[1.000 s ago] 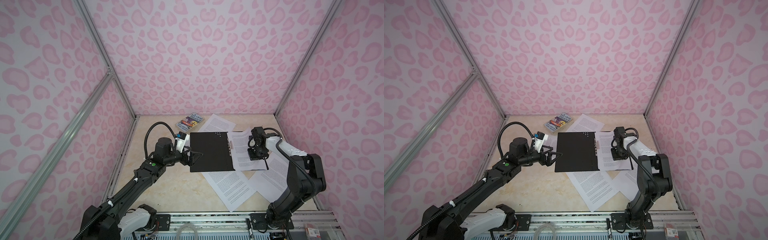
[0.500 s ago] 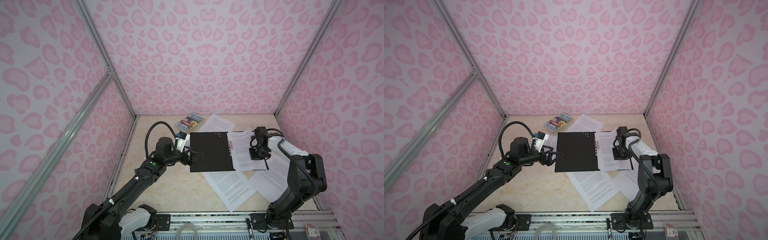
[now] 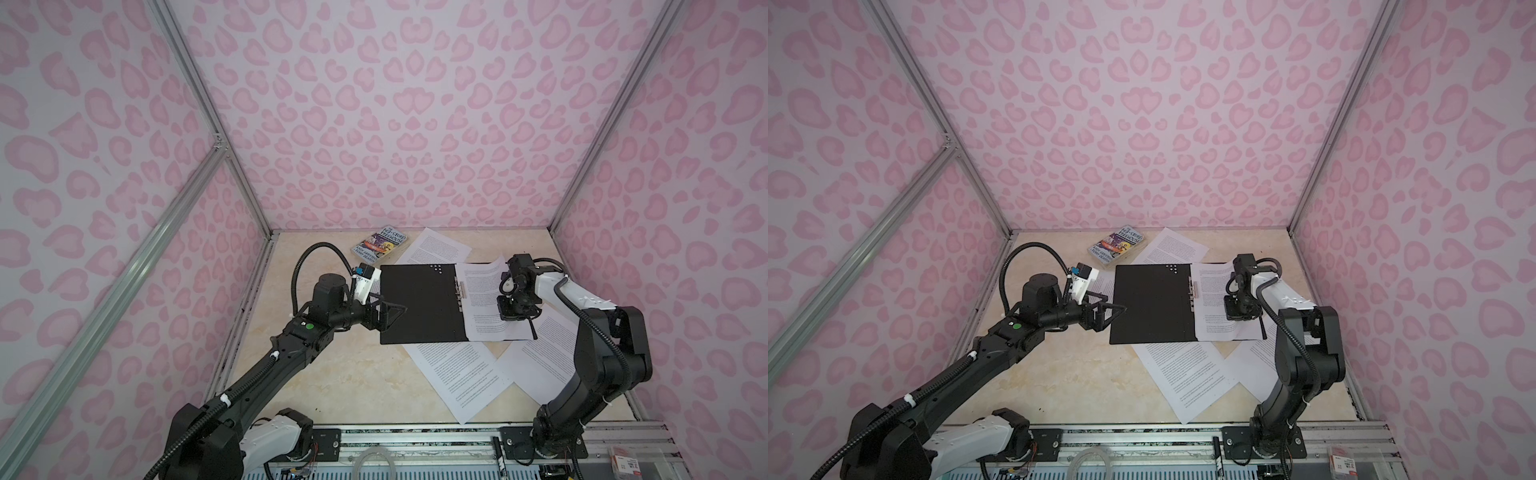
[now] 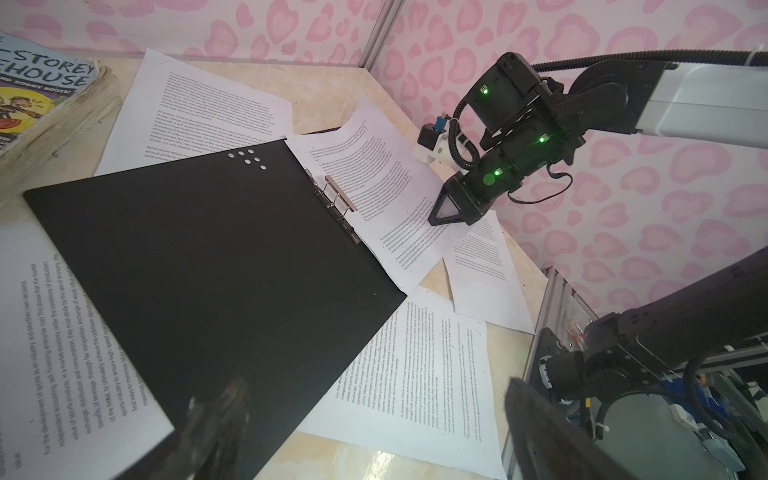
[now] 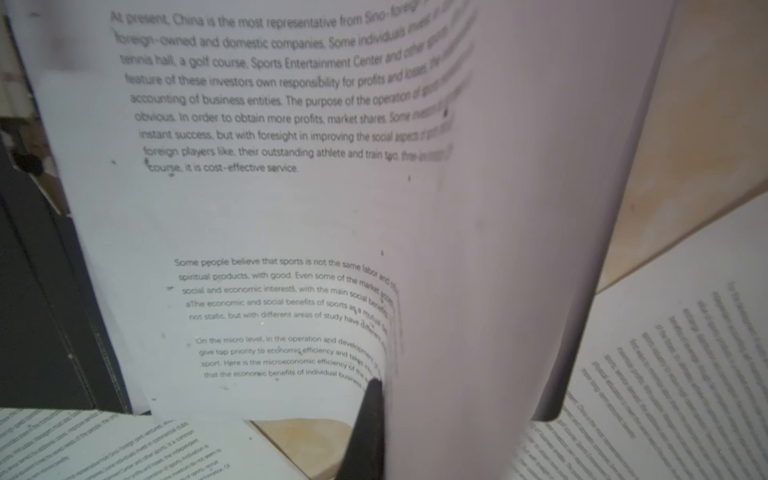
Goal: Put the files into the folder
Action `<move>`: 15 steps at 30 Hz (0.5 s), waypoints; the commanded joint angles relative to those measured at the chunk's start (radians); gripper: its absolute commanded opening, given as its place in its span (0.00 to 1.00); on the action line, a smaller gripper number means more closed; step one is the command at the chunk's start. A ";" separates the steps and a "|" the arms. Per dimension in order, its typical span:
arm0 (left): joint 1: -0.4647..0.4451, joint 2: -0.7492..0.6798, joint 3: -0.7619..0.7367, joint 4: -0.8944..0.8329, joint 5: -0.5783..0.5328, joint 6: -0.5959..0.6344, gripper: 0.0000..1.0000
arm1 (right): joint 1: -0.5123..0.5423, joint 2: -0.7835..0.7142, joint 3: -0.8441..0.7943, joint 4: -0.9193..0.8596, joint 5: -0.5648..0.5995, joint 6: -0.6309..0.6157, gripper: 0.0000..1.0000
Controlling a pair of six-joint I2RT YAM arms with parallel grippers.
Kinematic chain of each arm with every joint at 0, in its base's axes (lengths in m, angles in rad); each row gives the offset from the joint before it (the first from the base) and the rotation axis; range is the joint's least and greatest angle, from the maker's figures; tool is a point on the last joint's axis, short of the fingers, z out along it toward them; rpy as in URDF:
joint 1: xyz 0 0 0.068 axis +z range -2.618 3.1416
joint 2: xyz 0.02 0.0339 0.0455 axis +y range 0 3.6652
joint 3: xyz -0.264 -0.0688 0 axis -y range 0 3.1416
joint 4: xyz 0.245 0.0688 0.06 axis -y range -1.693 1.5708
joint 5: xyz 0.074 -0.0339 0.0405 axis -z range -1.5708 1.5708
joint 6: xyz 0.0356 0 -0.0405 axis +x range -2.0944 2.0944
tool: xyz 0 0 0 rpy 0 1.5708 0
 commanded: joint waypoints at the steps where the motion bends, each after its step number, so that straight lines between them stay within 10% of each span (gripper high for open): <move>1: 0.001 0.003 0.015 0.012 0.012 0.004 0.97 | 0.000 0.010 0.010 -0.004 -0.010 0.010 0.00; 10: 0.001 0.006 0.016 0.013 0.011 0.004 0.97 | -0.002 0.015 0.016 -0.011 0.002 0.012 0.17; 13: 0.002 0.007 0.018 0.014 0.009 0.004 0.97 | -0.009 0.018 0.019 -0.014 0.013 0.032 0.52; 14: 0.002 0.007 0.017 0.014 0.008 0.004 0.97 | -0.014 0.018 0.018 -0.015 0.017 0.038 0.97; 15: 0.002 0.008 0.016 0.014 0.008 0.002 0.97 | -0.017 0.018 0.020 -0.016 0.021 0.044 0.99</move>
